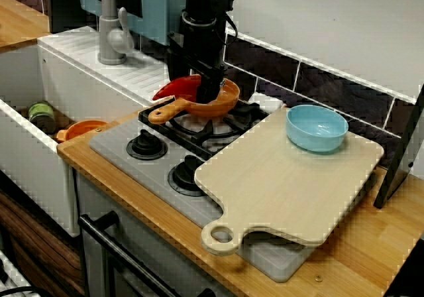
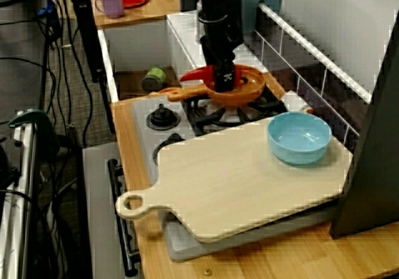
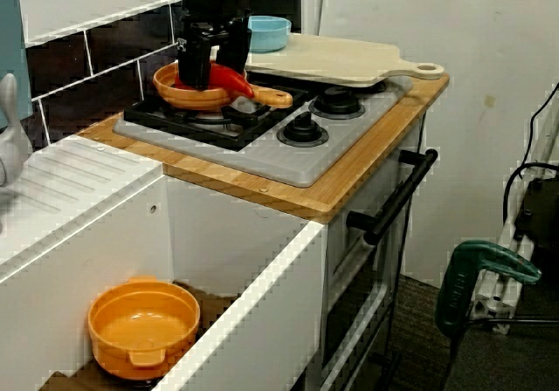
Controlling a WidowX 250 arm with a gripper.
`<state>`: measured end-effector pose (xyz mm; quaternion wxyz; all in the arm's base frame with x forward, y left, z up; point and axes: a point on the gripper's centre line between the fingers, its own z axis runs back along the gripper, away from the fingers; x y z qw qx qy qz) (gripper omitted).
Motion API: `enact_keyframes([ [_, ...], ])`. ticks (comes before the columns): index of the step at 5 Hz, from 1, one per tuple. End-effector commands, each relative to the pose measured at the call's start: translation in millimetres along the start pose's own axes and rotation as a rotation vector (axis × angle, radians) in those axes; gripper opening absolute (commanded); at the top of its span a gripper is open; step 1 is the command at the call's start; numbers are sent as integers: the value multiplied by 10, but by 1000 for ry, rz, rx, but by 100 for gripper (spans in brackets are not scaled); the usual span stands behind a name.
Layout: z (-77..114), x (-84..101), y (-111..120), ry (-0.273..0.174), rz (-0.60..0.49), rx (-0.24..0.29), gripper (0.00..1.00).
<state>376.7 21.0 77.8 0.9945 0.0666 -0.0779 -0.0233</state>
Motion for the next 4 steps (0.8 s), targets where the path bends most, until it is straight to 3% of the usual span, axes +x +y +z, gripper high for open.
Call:
enact_keyframes([
  [1,204,33,41,-43,-1,-14,0],
  [3,375,30,-44,-39,-24,-70,0],
  [4,550,-20,-195,-62,-49,-87,0],
])
